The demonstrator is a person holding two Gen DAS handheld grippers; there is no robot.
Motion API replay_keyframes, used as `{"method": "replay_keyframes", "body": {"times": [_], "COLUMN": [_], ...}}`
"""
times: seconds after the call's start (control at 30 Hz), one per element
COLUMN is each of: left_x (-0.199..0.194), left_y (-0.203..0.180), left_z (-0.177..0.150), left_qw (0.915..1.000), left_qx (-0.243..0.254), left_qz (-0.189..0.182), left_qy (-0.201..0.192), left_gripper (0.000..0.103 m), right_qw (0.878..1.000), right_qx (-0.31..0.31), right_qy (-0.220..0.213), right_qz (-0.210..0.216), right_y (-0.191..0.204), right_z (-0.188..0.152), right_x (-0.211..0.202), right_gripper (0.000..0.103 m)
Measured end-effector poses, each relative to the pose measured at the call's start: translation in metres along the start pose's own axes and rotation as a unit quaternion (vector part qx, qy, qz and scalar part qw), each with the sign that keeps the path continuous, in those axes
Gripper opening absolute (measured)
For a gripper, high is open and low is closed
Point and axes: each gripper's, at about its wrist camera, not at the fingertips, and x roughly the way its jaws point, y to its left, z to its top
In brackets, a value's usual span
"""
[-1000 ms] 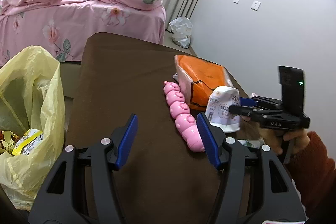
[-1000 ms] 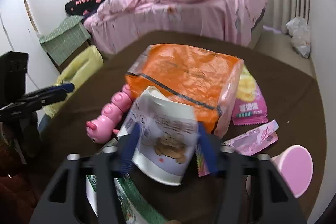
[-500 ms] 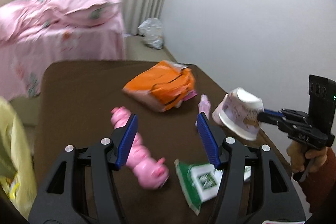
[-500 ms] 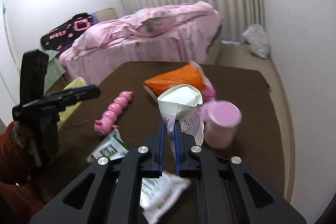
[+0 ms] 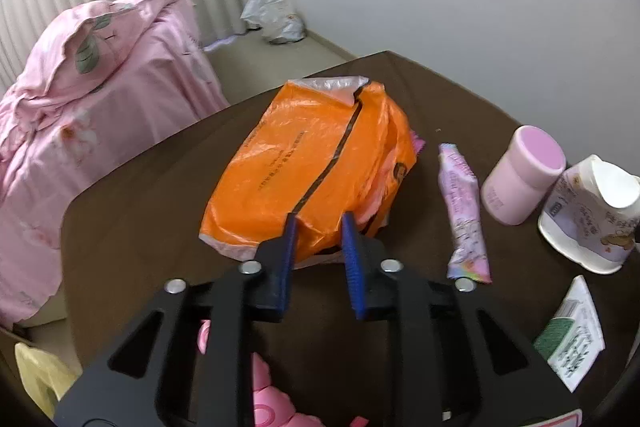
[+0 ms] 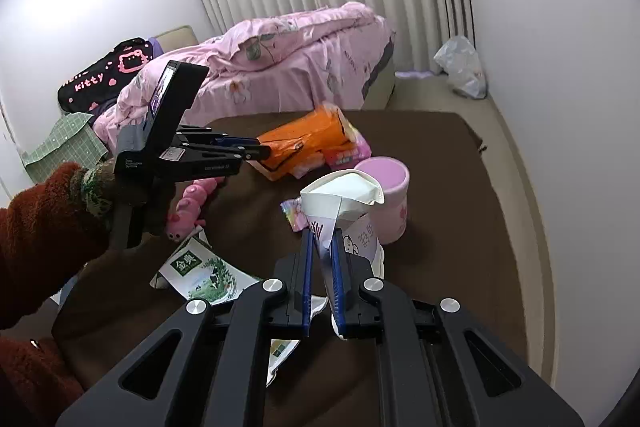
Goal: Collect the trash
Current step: 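Grasp the white paper cup with the right gripper while the left gripper grasps the pink candy stick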
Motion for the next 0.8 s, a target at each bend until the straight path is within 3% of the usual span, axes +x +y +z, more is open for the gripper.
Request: {"method": "replay_keyframes", "body": {"times": [0.1,0.23,0.3,0.37,0.5,0.57,0.67,0.73,0.8], "left_x": [-0.011,-0.029,-0.038,-0.047,-0.070,-0.073,-0.048,-0.020,0.005], "left_y": [0.012,0.029,0.033,0.032,0.017,0.000,-0.033,-0.047,-0.057], "left_z": [-0.008,-0.018,-0.020,-0.021,-0.019,-0.016,-0.007,-0.002,0.003], "left_qw": [0.9996,0.9982,0.9978,0.9972,0.9924,0.9912,0.9921,0.9905,0.9904], "left_qx": [-0.026,-0.051,-0.060,-0.069,-0.075,-0.055,-0.009,-0.008,-0.012], "left_qz": [-0.007,0.030,0.022,0.001,-0.044,-0.077,-0.121,-0.136,-0.127], "left_qy": [-0.003,-0.005,-0.015,-0.026,-0.088,-0.093,-0.032,0.016,0.053], "left_gripper": [0.010,0.010,0.015,0.031,0.038,0.046,0.046,0.046,0.046], "right_qw": [1.000,1.000,1.000,0.999,0.998,0.998,0.998,0.998,0.997], "right_qx": [-0.008,0.001,0.018,0.031,0.044,0.044,0.048,0.052,0.055], "right_qy": [0.001,-0.005,-0.009,-0.014,-0.022,-0.021,-0.021,-0.022,-0.023], "right_qz": [-0.013,-0.023,-0.018,-0.021,-0.025,-0.032,-0.035,-0.037,-0.040], "right_y": [0.002,-0.002,-0.007,-0.011,-0.016,-0.019,-0.022,-0.024,-0.026], "right_z": [-0.004,-0.010,-0.012,-0.014,-0.016,-0.019,-0.021,-0.022,-0.023], "right_x": [0.003,0.002,0.001,-0.001,-0.007,-0.009,-0.010,-0.010,-0.011], "right_gripper": [0.010,0.010,0.010,0.010,0.010,0.010,0.010,0.010,0.010]}}
